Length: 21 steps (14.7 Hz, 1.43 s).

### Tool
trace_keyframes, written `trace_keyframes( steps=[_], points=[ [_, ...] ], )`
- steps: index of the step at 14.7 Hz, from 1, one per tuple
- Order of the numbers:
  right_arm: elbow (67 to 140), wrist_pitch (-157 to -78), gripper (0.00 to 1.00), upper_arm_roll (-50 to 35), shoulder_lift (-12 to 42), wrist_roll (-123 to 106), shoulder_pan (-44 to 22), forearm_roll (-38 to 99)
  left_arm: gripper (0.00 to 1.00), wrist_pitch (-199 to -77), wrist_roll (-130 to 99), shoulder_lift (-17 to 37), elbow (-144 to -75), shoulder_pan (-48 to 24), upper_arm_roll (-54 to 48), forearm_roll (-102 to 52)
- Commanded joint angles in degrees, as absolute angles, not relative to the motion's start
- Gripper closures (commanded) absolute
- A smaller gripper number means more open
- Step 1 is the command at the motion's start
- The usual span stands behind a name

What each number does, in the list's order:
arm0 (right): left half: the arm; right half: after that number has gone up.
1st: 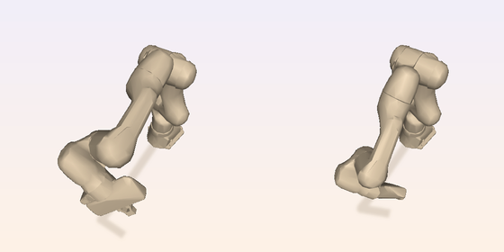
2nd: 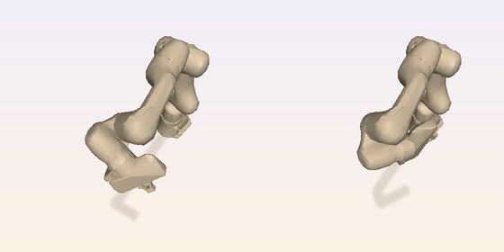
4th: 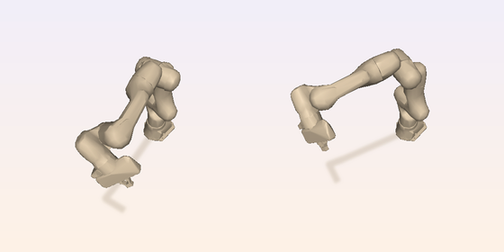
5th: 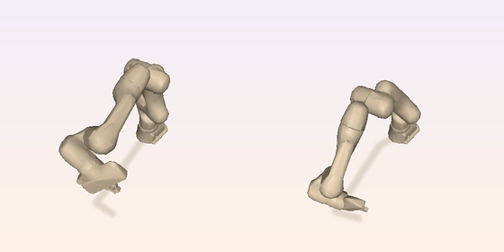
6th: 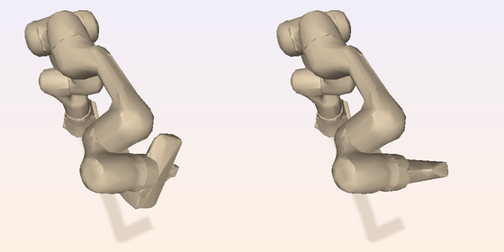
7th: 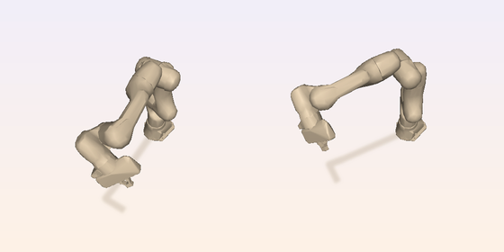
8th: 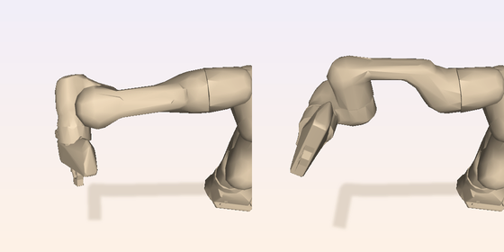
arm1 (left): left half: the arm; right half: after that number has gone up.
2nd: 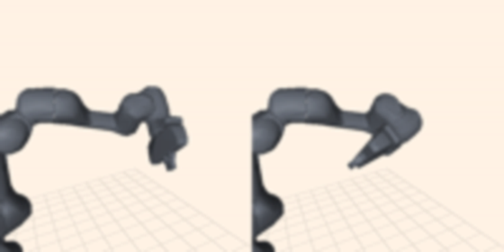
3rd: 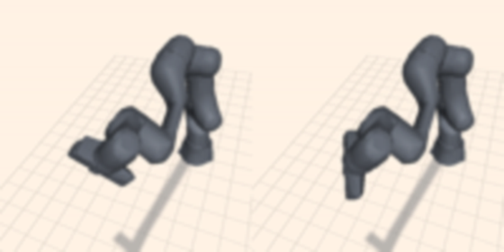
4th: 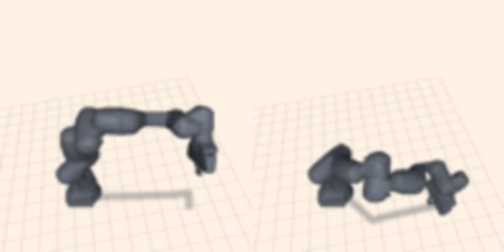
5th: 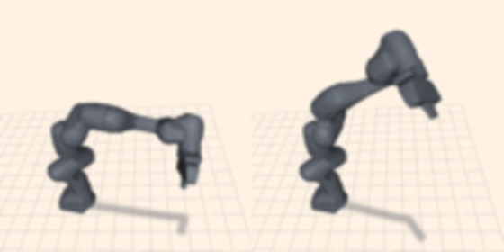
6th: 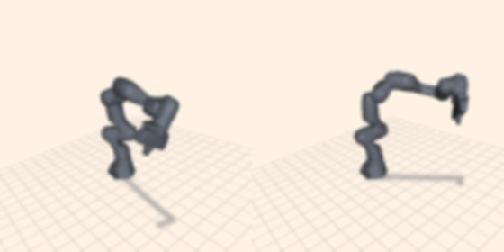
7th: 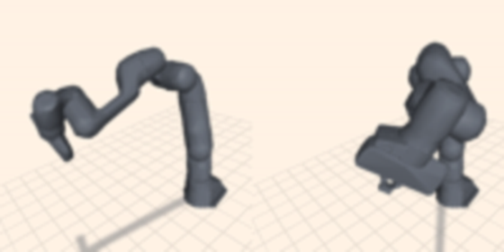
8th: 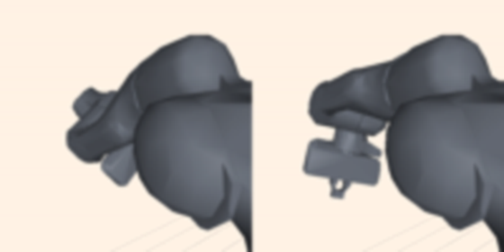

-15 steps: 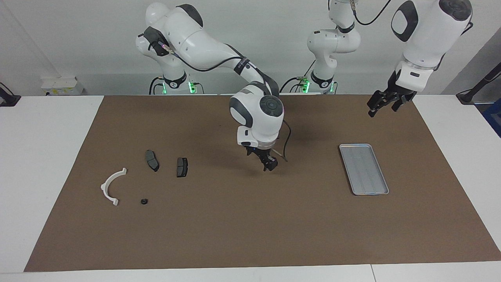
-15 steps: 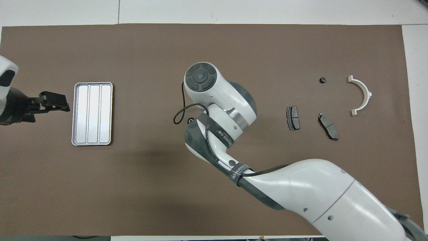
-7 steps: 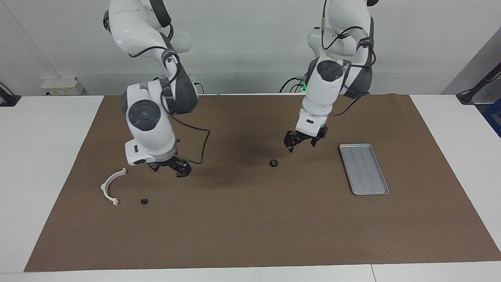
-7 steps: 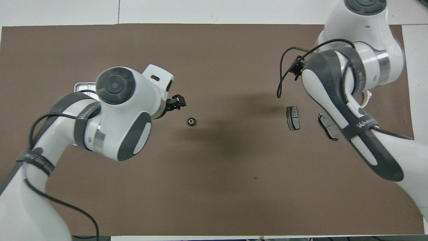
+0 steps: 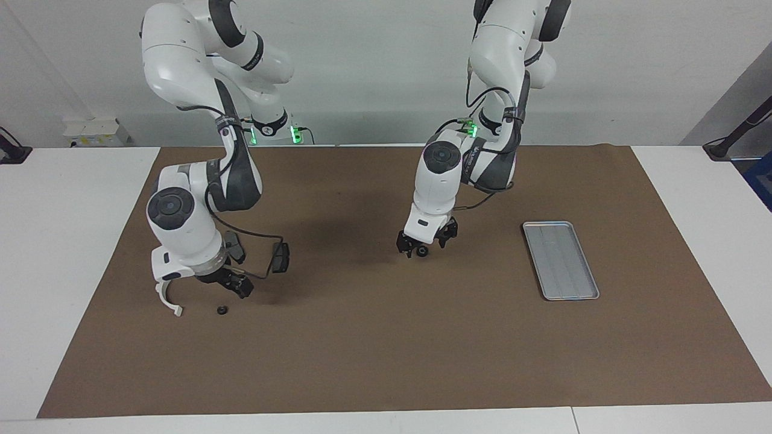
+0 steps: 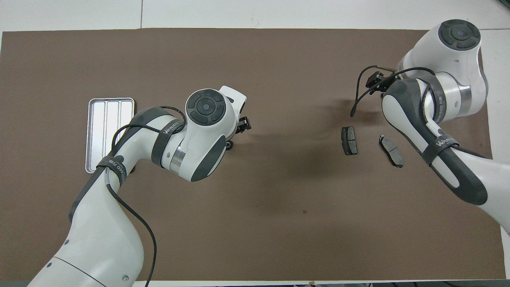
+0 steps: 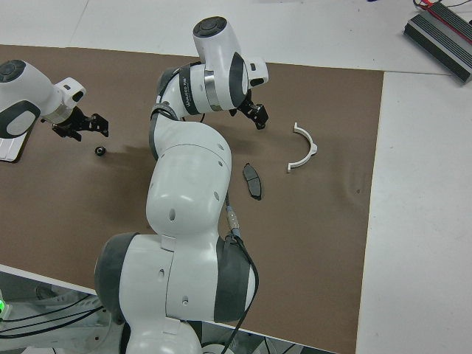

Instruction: Pick bearing gear from pile to tray

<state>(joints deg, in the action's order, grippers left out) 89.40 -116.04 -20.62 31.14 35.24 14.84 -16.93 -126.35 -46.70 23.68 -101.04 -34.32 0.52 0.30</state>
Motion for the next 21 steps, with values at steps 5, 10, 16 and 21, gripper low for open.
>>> trace_keyframes(
  steps=[5,10,16,21],
  points=[
    [90.26,-124.26,0.0,-21.27,35.59,34.63,18.36,-19.51,0.0,-133.93,-47.46,20.13,-110.73,-35.94,1.06,0.97],
    [90.35,-125.95,0.05,-21.36,36.83,34.45,18.72,-19.51,0.0,-139.21,-47.81,18.99,-115.39,-37.09,1.05,0.88],
    [90.53,-127.09,0.38,-21.27,37.18,32.35,19.16,-19.51,0.99,-141.77,-47.72,18.63,-117.16,-37.0,1.14,0.97],
    [90.53,-126.65,0.87,-21.36,37.27,31.56,19.86,-19.42,1.0,-138.7,-47.29,19.07,-114.09,-36.12,1.32,0.97]
  ],
)
